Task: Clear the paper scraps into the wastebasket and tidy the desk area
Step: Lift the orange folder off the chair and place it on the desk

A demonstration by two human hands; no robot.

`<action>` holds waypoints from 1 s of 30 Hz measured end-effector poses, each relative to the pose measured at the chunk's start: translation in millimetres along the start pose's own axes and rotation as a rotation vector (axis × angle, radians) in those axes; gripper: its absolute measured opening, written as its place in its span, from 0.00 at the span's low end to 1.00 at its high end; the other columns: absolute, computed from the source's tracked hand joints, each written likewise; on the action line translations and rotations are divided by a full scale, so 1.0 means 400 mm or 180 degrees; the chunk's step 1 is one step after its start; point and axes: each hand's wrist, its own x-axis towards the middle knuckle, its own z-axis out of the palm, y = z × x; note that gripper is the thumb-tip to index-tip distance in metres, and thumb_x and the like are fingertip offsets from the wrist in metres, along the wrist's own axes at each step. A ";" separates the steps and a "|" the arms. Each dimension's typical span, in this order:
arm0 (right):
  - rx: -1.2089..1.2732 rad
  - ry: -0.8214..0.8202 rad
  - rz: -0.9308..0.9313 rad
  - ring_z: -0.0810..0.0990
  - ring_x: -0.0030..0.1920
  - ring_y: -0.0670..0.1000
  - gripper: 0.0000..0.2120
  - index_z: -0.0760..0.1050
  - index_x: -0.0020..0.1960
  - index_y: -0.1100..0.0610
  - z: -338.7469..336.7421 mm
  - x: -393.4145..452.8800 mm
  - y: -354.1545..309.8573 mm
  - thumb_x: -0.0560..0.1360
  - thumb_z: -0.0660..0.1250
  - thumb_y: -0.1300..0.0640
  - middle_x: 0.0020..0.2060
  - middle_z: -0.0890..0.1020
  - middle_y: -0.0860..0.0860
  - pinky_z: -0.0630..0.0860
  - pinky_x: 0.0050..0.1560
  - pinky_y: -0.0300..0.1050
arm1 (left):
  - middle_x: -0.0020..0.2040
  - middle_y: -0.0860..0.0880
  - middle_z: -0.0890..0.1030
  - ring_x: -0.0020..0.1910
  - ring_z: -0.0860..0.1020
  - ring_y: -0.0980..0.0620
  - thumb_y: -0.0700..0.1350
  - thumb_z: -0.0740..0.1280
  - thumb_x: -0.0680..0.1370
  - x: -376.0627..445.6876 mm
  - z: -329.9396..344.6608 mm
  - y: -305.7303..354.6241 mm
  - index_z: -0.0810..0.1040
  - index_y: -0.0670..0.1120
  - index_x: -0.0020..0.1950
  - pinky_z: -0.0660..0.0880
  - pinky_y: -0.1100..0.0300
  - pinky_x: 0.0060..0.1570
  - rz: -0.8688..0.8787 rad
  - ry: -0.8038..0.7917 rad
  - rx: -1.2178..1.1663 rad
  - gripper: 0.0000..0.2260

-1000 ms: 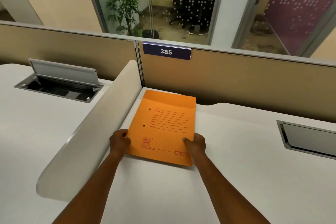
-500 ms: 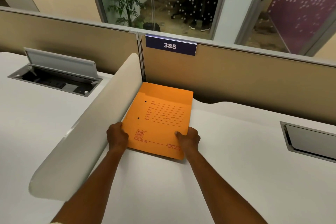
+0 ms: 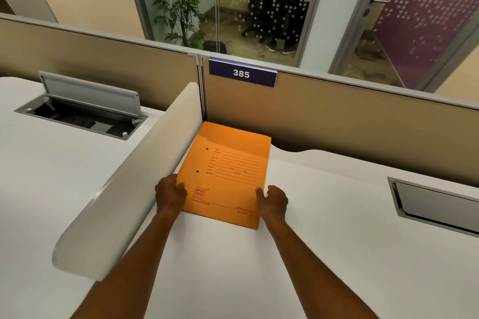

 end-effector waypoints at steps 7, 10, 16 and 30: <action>0.0453 0.0093 -0.0148 0.78 0.62 0.56 0.21 0.71 0.68 0.60 -0.094 -0.067 0.010 0.78 0.65 0.51 0.64 0.78 0.56 0.74 0.63 0.49 | 0.60 0.35 0.79 0.59 0.77 0.36 0.41 0.63 0.80 -0.092 -0.005 0.012 0.74 0.35 0.65 0.72 0.47 0.62 0.0030 -0.0130 -0.0181 0.16; 0.0607 0.0118 -0.0209 0.77 0.62 0.55 0.20 0.72 0.68 0.59 -0.135 -0.108 0.019 0.79 0.64 0.52 0.64 0.78 0.55 0.74 0.62 0.47 | 0.59 0.35 0.80 0.57 0.78 0.36 0.40 0.62 0.80 -0.142 -0.004 0.027 0.76 0.34 0.62 0.73 0.49 0.57 0.0220 -0.0143 -0.0237 0.14; 0.0751 0.0299 -0.0407 0.78 0.60 0.54 0.18 0.74 0.66 0.60 -0.197 -0.207 0.082 0.79 0.64 0.54 0.61 0.79 0.56 0.72 0.56 0.40 | 0.56 0.35 0.81 0.55 0.79 0.36 0.41 0.63 0.80 -0.239 0.006 0.047 0.78 0.34 0.60 0.74 0.48 0.55 0.0551 -0.0228 -0.0318 0.13; 0.0678 0.0546 -0.0684 0.81 0.51 0.52 0.17 0.75 0.63 0.61 -0.352 -0.396 0.344 0.77 0.66 0.54 0.53 0.81 0.55 0.70 0.49 0.38 | 0.56 0.39 0.82 0.56 0.80 0.41 0.45 0.65 0.79 -0.551 0.029 0.091 0.77 0.37 0.62 0.74 0.50 0.58 0.0732 -0.0537 -0.0373 0.16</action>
